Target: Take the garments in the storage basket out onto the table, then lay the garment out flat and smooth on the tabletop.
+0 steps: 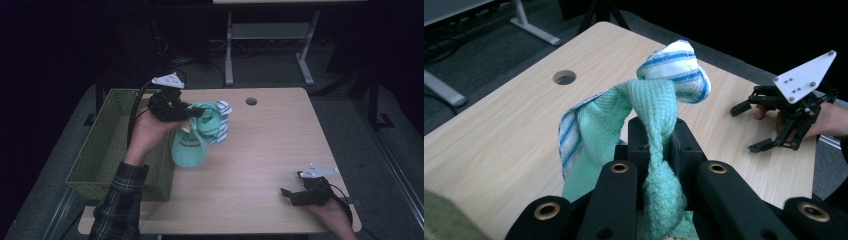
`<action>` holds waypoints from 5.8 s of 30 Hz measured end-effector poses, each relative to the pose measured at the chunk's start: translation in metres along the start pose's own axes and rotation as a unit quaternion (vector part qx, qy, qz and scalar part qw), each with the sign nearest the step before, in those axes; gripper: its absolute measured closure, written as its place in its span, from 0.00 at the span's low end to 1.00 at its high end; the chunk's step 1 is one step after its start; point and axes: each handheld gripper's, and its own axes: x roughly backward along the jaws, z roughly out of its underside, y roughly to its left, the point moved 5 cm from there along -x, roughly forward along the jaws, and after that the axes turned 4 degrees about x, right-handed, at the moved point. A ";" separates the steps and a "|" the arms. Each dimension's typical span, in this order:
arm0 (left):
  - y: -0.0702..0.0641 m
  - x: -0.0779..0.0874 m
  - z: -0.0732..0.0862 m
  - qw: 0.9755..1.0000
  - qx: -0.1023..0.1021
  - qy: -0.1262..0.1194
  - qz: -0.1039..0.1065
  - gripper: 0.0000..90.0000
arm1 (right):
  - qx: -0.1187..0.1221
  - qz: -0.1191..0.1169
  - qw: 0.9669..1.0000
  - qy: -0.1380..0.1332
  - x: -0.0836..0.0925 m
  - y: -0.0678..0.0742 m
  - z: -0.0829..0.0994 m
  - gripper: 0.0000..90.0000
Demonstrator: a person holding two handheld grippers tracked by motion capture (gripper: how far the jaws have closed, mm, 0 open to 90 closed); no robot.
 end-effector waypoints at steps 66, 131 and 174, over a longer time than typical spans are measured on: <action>-0.038 -0.194 0.105 0.997 0.009 0.059 0.043 0.91 | 0.004 0.001 1.000 -0.001 0.000 -0.001 0.000 0.11; -0.035 -0.141 0.176 0.989 0.022 0.146 -0.030 0.99 | -0.001 0.003 1.000 -0.001 0.002 0.001 -0.012 0.17; -0.033 -0.142 0.174 0.987 0.027 0.156 -0.018 0.99 | 0.022 -0.021 0.999 -0.019 -0.056 0.020 -0.063 0.98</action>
